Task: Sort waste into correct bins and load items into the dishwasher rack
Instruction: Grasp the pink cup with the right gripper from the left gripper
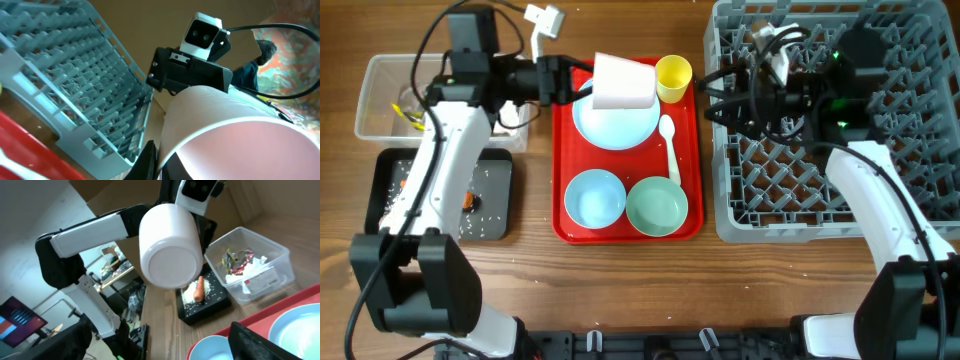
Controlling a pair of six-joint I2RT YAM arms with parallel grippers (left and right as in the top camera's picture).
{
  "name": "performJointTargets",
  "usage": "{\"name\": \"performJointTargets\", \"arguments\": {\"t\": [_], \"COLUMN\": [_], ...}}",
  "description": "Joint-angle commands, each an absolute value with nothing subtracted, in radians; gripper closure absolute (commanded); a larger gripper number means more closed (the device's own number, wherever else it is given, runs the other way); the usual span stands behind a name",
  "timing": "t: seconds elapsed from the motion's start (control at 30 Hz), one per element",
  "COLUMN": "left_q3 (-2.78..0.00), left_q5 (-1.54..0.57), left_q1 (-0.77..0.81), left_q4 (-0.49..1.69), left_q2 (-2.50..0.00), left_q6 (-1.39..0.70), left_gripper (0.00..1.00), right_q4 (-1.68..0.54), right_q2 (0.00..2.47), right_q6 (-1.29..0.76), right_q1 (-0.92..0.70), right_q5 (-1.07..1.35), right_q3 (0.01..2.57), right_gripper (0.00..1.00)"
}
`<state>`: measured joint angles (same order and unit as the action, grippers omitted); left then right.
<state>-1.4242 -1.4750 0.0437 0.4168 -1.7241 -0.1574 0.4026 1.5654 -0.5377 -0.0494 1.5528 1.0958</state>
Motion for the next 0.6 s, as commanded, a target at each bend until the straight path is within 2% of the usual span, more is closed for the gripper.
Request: {"name": "performJointTargets", "arguments": {"t": [0.0, 0.17, 0.57], "left_q3": [-1.427, -1.427, -1.427], "left_q5": [-1.472, -1.473, -1.473], "left_q1": [0.060, 0.060, 0.064], "left_q4": [0.407, 0.408, 0.411], "left_q2": [-1.731, -1.731, -1.731], "left_q6": [-0.199, -0.200, -0.218], "left_gripper": [0.96, 0.96, 0.96], "right_q4": [0.411, 0.406, 0.404], "right_q2": [1.562, 1.562, 1.564], "right_q6": [-0.513, -0.469, -0.316], "right_q1": [-0.077, -0.107, -0.181], "right_q5": [1.502, 1.385, 1.341], "right_q3": [1.105, 1.105, 1.105], "right_gripper": [0.08, 0.07, 0.01]}}
